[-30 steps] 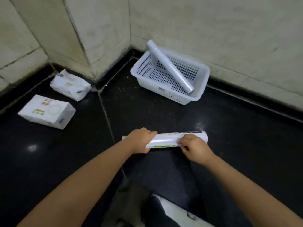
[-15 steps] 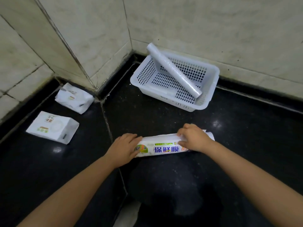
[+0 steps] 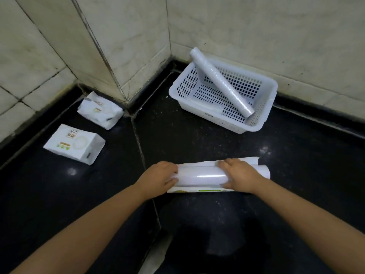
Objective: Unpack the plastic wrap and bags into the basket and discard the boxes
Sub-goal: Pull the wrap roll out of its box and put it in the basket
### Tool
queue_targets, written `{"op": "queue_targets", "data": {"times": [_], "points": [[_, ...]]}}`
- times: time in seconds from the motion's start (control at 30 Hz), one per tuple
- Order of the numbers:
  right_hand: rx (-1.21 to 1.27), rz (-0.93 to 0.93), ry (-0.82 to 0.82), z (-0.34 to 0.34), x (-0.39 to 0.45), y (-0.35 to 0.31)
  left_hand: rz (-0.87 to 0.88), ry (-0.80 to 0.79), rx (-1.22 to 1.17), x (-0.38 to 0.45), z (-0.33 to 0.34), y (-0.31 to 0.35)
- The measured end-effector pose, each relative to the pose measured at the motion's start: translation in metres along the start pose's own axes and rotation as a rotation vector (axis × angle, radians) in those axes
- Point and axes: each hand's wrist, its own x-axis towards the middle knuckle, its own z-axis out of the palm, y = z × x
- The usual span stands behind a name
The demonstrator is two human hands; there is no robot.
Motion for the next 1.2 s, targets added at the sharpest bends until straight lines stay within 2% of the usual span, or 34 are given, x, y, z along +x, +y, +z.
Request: {"op": "queue_targets", "data": {"times": [0.07,0.13,0.27,0.33,0.4,0.53,0.63,0.77,0.87,1.07,1.2], "points": [[0.006,-0.036,0.028,-0.003,-0.005,0.001,-0.071,0.083,-0.025,0.002,-0.009,0.0],[0.028,-0.05,0.111,-0.015,-0.011,0.003,-0.125,0.251,-0.071,0.004,-0.03,0.003],[0.149,-0.023,0.392,-0.072,-0.011,0.008,-0.133,0.655,-0.11,0.027,-0.076,0.005],[0.15,0.021,0.499,-0.105,0.004,0.009,-0.224,0.738,-0.155,0.047,-0.092,0.009],[0.181,0.09,0.557,-0.135,0.029,0.008,-0.28,0.674,-0.129,0.072,-0.101,0.01],[0.25,0.212,0.539,-0.168,0.094,0.007,-0.363,0.343,0.093,0.121,-0.095,-0.001],[0.211,0.292,0.425,-0.163,0.136,0.014,-0.389,0.177,0.186,0.15,-0.089,-0.018],[0.249,0.409,0.425,-0.139,0.165,0.029,-0.319,0.007,0.254,0.172,-0.079,-0.037],[0.195,0.441,0.411,-0.128,0.164,0.034,-0.29,-0.017,0.253,0.177,-0.073,-0.041],[0.09,0.368,0.424,-0.123,0.123,0.039,-0.26,0.034,0.307,0.173,-0.077,-0.031],[0.009,0.297,0.531,-0.121,0.055,0.054,-0.083,0.154,0.348,0.175,-0.08,0.014]]}}
